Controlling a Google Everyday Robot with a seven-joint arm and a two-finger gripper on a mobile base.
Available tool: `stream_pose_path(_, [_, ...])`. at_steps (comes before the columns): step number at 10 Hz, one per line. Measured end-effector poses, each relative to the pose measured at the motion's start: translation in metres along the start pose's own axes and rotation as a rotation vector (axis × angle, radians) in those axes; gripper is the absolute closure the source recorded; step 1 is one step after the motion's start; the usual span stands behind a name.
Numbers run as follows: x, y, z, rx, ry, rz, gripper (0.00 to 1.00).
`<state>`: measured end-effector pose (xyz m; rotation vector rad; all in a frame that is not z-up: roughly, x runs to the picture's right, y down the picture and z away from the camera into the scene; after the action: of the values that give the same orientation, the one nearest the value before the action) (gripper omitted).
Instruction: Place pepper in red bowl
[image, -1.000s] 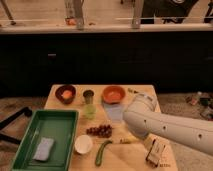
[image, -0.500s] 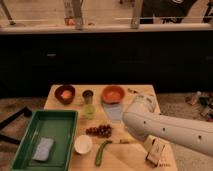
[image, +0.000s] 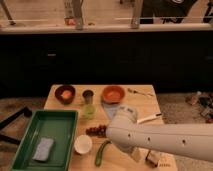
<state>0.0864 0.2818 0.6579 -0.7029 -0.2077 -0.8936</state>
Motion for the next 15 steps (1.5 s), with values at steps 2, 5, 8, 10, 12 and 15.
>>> stream_pose_path(2, [-0.018, -0.019, 0.009, -0.001, -0.014, -0.061, 0.2])
stream_pose_path(5, [-0.032, -0.037, 0.023, 0.005, -0.049, -0.115, 0.2])
stream_pose_path(8, [-0.04, -0.05, 0.033, 0.005, -0.08, -0.16, 0.2])
stream_pose_path(10, [-0.044, -0.057, 0.041, 0.0, -0.102, -0.176, 0.2])
stream_pose_path(12, [-0.048, -0.065, 0.05, -0.002, -0.113, -0.19, 0.2])
stream_pose_path(15, [-0.055, -0.075, 0.063, -0.005, -0.131, -0.185, 0.2])
